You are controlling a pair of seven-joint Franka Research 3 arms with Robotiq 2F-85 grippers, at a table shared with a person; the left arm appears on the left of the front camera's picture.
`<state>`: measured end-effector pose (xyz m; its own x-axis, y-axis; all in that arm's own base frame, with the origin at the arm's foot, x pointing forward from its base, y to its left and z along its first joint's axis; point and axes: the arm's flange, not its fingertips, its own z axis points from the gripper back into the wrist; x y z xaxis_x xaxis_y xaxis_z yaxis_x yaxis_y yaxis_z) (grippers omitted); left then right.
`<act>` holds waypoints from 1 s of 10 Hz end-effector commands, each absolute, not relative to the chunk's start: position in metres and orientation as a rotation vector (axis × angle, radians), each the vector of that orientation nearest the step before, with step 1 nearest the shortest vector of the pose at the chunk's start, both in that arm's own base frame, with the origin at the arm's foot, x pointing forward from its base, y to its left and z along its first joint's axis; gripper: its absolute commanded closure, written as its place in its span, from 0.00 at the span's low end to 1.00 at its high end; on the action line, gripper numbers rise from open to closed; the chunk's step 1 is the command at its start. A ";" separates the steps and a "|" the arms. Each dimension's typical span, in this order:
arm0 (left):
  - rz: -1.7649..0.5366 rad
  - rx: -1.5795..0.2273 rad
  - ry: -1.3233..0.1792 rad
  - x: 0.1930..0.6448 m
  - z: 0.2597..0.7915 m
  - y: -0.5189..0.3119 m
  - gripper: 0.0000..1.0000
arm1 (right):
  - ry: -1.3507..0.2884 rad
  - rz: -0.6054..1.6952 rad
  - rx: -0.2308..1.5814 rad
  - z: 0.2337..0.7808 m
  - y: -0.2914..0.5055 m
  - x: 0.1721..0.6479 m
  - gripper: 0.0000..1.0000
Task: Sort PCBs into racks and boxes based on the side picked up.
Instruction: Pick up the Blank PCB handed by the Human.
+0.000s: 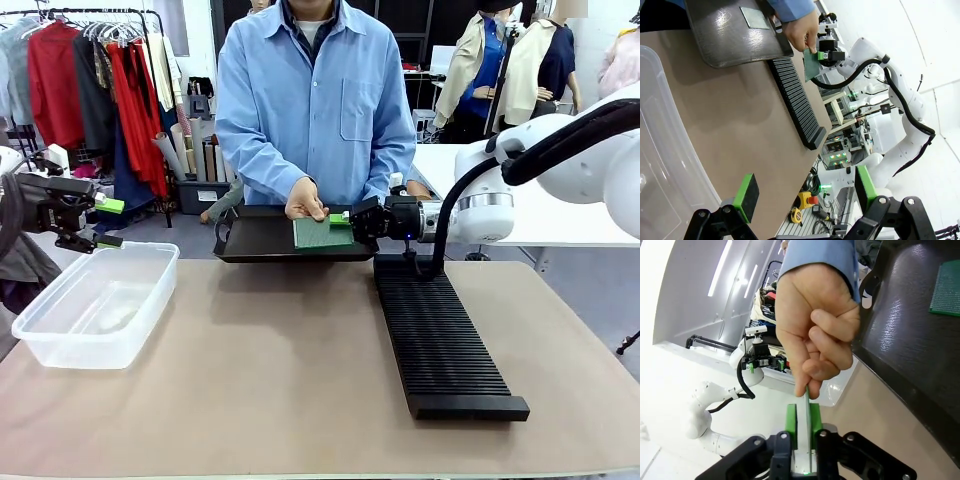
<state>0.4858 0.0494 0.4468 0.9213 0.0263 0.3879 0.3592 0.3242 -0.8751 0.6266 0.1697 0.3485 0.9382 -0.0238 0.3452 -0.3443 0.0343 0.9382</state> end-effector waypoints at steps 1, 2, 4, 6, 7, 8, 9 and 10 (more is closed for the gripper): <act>-0.210 -1.229 -0.360 0.486 0.449 0.049 0.00 | -0.290 0.201 1.522 0.350 0.179 0.629 1.00; -0.210 -1.229 -0.360 0.486 0.449 0.049 0.00 | -0.278 0.204 1.515 0.349 0.179 0.629 1.00; -0.210 -1.229 -0.360 0.486 0.449 0.049 0.00 | -0.252 0.205 1.512 0.349 0.179 0.628 1.00; -0.210 -1.229 -0.360 0.486 0.449 0.049 0.00 | -0.275 0.226 1.519 0.346 0.173 0.626 1.00; -0.210 -1.229 -0.360 0.486 0.449 0.049 0.00 | -0.275 0.226 1.519 0.346 0.173 0.626 1.00; -0.210 -1.229 -0.360 0.486 0.449 0.049 0.00 | -0.275 0.226 1.519 0.346 0.173 0.626 1.00; -0.210 -1.229 -0.360 0.486 0.449 0.049 0.00 | -0.275 0.226 1.519 0.346 0.173 0.626 1.00; -0.210 -1.229 -0.360 0.486 0.449 0.049 0.00 | -0.275 0.226 1.519 0.346 0.173 0.626 1.00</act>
